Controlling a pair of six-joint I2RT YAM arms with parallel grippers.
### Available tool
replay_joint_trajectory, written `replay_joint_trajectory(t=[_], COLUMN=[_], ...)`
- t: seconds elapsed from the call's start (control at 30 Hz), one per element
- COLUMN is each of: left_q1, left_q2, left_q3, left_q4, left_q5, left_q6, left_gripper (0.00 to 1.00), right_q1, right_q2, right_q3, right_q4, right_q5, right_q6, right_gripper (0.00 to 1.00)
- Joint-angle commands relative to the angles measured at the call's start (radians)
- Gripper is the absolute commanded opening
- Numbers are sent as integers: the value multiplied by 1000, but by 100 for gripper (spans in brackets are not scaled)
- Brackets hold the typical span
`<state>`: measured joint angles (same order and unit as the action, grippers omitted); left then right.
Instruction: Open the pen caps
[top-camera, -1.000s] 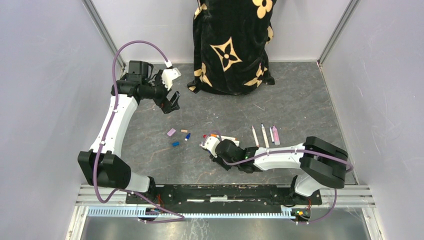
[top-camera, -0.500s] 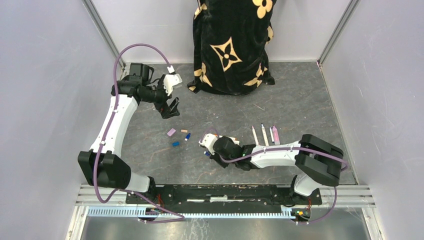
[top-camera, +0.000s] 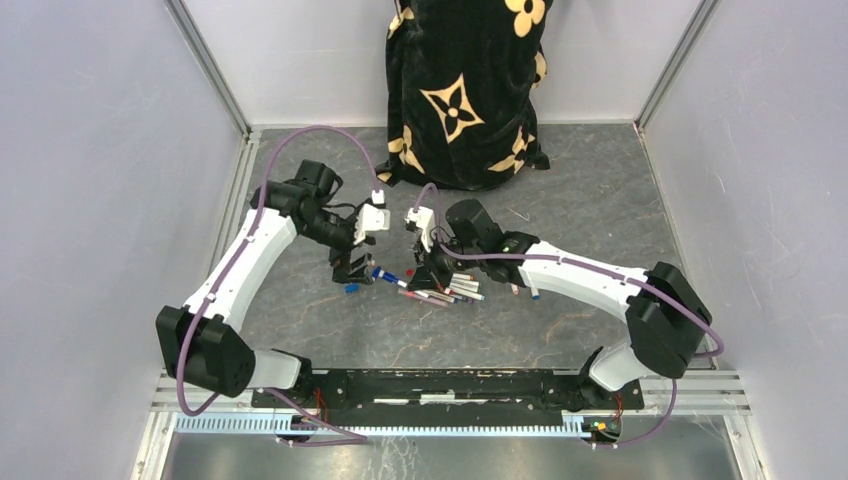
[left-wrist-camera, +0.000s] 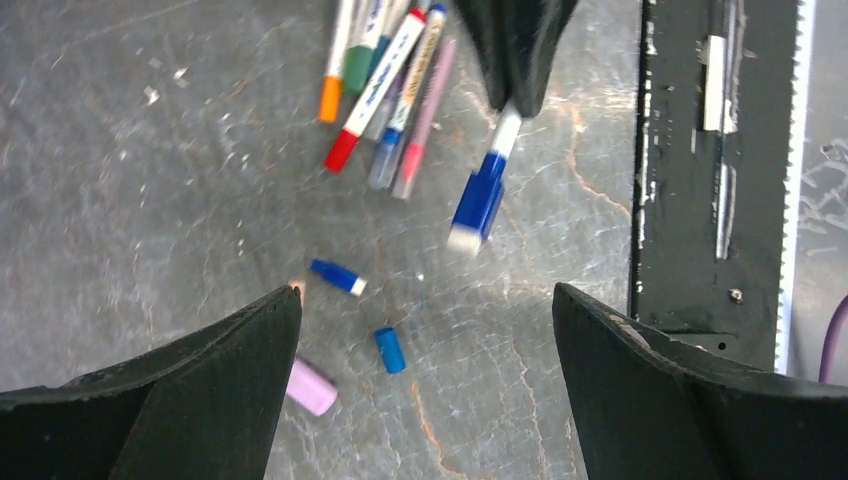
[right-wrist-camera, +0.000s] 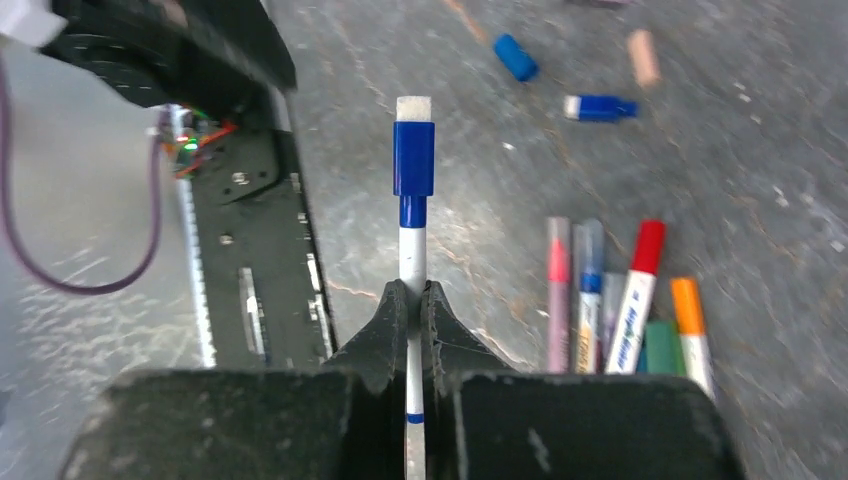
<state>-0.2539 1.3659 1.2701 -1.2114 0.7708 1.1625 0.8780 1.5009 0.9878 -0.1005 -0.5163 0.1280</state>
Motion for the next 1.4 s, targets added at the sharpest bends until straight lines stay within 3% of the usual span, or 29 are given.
replay_joint_trajectory(t=[0.0, 0.33, 0.77, 0.87, 0.93, 0.97, 1.0, 1.03, 1.07, 1.1, 1.23, 1.37], left_q1=[-90, -184, -195, -197, -197, -198, -198, -199, -200, -201, -210, -225], left_q2=[-63, -73, -112, -98, -98, -97, -96, -92, -89, -87, -87, -84], left_q3=[-30, -95, -150, -141, -142, -143, -139, -134, -124, -116, -96, -94], left_q4=[1, 18, 126, 100, 93, 94, 95, 97, 99, 99, 103, 112], left_q5=[15, -35, -5, -17, -28, -35, -41, -46, -53, -55, -42, -43], left_q6=[66, 51, 3, 22, 32, 34, 34, 30, 24, 19, 15, 9], left_gripper=[100, 94, 86, 74, 58, 47, 24, 10, 3, 2, 2, 2], right_q1=[-22, -37, -59, -64, -67, -69, -71, -70, -70, -70, -66, -61], right_q2=[78, 134, 141, 145, 142, 141, 140, 142, 144, 150, 170, 206], right_q3=[99, 167, 115, 117, 110, 108, 104, 100, 100, 100, 83, 96], right_q4=[-88, -61, 93, 125, 130, 130, 134, 137, 137, 141, 217, 278], right_q5=[-243, -308, -366, -370, -367, -368, -370, -369, -370, -373, -395, -437], right_q6=[-7, 46, 211, 227, 235, 237, 240, 245, 248, 252, 327, 386], right_gripper=[0, 0, 0, 0, 0, 0, 0, 0, 0, 3, 32, 37])
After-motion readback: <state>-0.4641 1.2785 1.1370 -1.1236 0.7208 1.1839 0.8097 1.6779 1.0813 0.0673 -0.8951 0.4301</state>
